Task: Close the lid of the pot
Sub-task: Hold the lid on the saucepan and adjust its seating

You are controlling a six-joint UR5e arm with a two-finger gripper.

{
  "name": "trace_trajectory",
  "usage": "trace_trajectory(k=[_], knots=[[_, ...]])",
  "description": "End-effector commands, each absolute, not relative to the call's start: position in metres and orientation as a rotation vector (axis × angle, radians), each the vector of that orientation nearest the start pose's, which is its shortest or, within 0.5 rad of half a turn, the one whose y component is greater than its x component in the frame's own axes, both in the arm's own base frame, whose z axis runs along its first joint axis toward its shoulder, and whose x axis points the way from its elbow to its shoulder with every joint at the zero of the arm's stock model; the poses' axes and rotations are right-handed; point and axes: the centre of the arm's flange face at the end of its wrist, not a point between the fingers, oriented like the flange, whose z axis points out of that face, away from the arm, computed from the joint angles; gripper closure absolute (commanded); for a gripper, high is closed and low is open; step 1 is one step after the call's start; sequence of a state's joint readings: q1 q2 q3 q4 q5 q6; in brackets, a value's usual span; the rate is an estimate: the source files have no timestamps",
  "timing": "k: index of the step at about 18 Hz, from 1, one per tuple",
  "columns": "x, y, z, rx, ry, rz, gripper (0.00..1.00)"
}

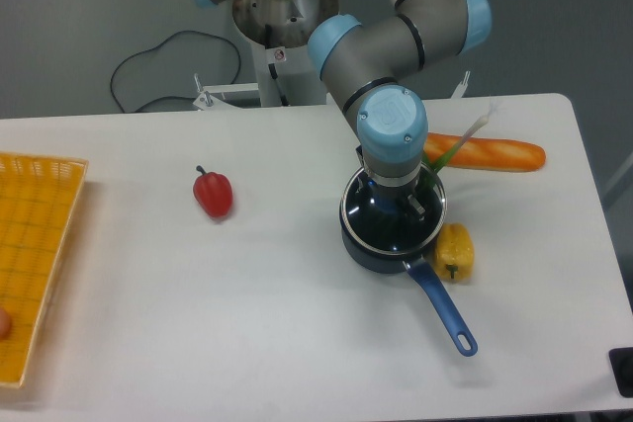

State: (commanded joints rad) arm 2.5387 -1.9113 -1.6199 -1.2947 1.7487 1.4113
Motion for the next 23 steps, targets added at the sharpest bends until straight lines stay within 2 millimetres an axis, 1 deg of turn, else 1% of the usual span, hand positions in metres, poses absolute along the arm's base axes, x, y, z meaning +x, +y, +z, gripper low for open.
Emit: trace_trajectory(k=[18, 19, 20, 23], knots=[[-0.4222, 0.4321, 0.3045, -3.263, 0.753, -0.067, 0.58], [-0.4226, 0.4324, 0.3053, -3.262, 0.752, -0.063, 0.57], [-0.4218, 0.433, 0.3052, -3.262, 0.755, -0.065, 0.54], [-0.4213, 0.4337, 0.3053, -3.261, 0.757, -0.062, 0.51]])
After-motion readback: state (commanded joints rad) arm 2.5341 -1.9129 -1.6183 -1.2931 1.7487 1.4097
